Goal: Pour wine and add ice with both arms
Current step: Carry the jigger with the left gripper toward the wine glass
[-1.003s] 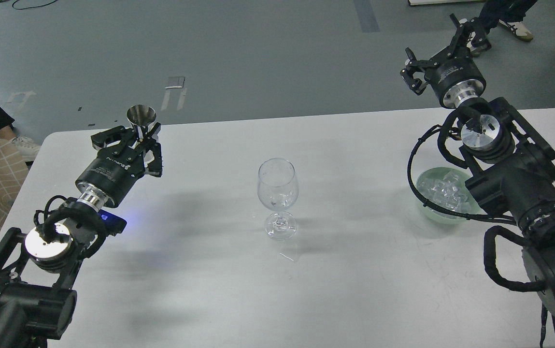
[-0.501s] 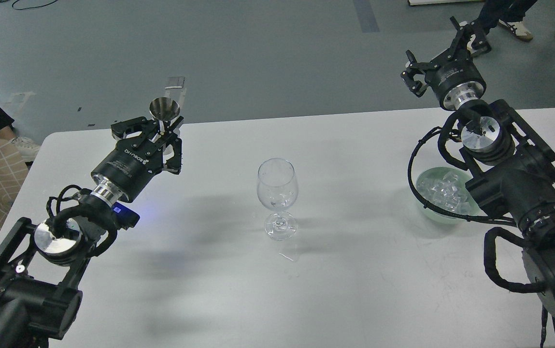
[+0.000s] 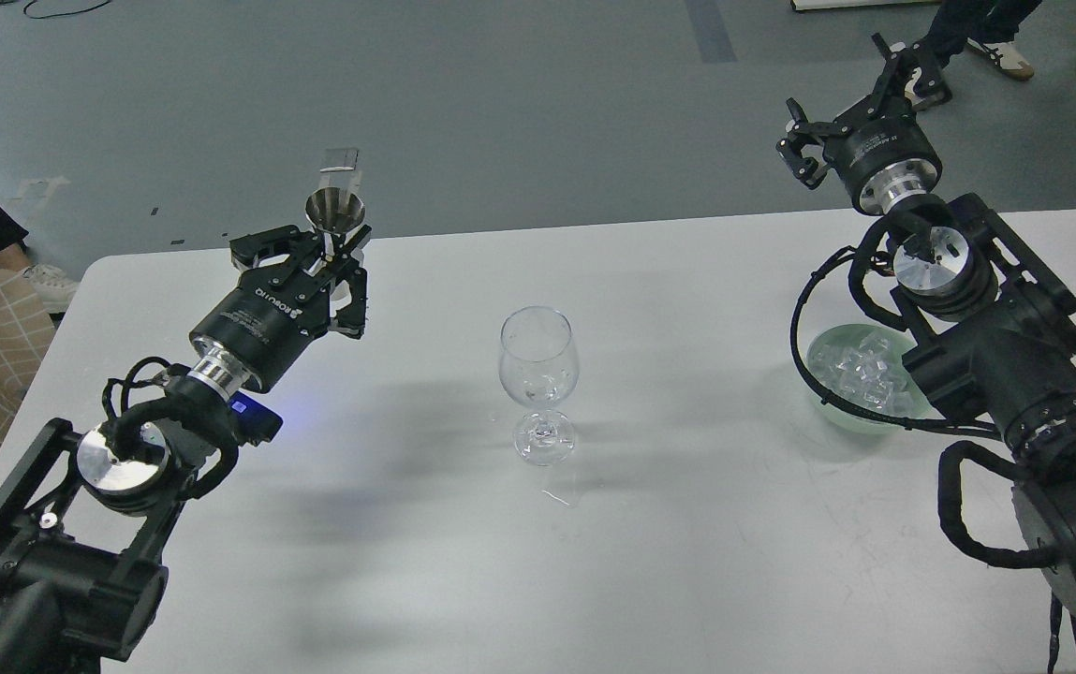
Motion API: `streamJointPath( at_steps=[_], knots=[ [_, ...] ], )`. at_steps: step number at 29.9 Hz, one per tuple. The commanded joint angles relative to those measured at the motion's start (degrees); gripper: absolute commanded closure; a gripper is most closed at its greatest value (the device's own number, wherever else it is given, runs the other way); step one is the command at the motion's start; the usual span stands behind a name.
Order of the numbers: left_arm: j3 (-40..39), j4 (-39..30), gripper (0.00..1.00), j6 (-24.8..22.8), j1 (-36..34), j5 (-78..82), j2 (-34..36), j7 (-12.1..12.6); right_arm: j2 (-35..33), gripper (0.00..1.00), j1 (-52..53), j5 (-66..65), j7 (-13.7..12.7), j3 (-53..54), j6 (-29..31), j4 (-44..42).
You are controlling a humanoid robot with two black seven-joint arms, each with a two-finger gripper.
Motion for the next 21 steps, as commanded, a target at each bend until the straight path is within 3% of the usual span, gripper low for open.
streamJointPath(
  at_steps=[1, 21],
  knots=[
    [0.0, -0.1, 0.99, 0.5, 0.0, 0.6, -0.1, -0.3, 0.0, 0.0, 0.0, 0.0, 0.0, 0.0, 0.0, 0.0],
    [3.4, -2.9, 1.0, 3.4, -0.7, 4.0, 0.5, 0.5, 0.0, 0.0, 0.0, 0.0, 0.0, 0.0, 0.0, 0.0]
  ],
)
